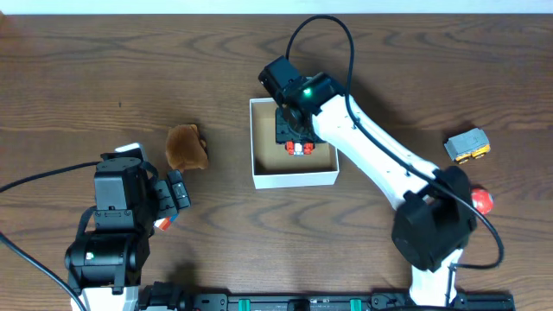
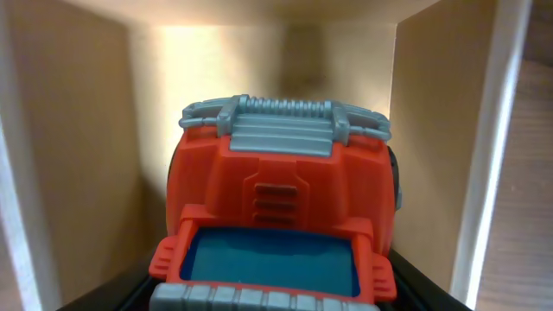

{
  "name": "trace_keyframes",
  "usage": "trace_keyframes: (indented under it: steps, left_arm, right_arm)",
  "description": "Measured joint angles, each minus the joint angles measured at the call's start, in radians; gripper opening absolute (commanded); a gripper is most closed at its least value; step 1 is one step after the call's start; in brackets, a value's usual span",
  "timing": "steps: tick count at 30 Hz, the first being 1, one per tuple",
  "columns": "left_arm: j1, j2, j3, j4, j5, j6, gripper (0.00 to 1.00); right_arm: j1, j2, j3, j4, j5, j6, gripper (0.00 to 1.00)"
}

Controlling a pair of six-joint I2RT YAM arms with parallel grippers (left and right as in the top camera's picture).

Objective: Pack container
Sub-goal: 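Lift the red fire truck and lower it into the white box, then open the right gripper and withdraw it from the box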

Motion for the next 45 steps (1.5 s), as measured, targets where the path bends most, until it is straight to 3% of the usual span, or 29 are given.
trace_keyframes:
  steps: [12, 17, 19, 25, 28, 45]
  left_arm:
    - [0.0, 0.0, 0.0, -0.003, 0.0, 0.0, 0.98]
    - [0.0, 0.0, 0.0, -0.007, 0.0, 0.0, 0.98]
    - [0.0, 0.0, 0.0, -0.007, 0.0, 0.0, 0.98]
    - [0.0, 0.0, 0.0, -0.007, 0.0, 0.0, 0.98]
    - [0.0, 0.0, 0.0, -0.007, 0.0, 0.0, 0.98]
    - [0.0, 0.0, 0.0, -0.007, 0.0, 0.0, 0.98]
  right_arm:
    - [-0.085, 0.128, -0.002, 0.055, -0.004, -0.071, 0.05]
    - [-0.088, 0.146, -0.002, 0.066, -0.011, -0.095, 0.2]
    - [-0.088, 0.149, -0.002, 0.069, -0.012, -0.102, 0.36]
    - [-0.088, 0.162, -0.002, 0.07, -0.022, -0.109, 0.52]
    - [-0.088, 0.166, -0.002, 0.07, -0.023, -0.109, 0.67]
    - [-0.088, 0.168, -0.002, 0.087, -0.026, -0.114, 0.7]
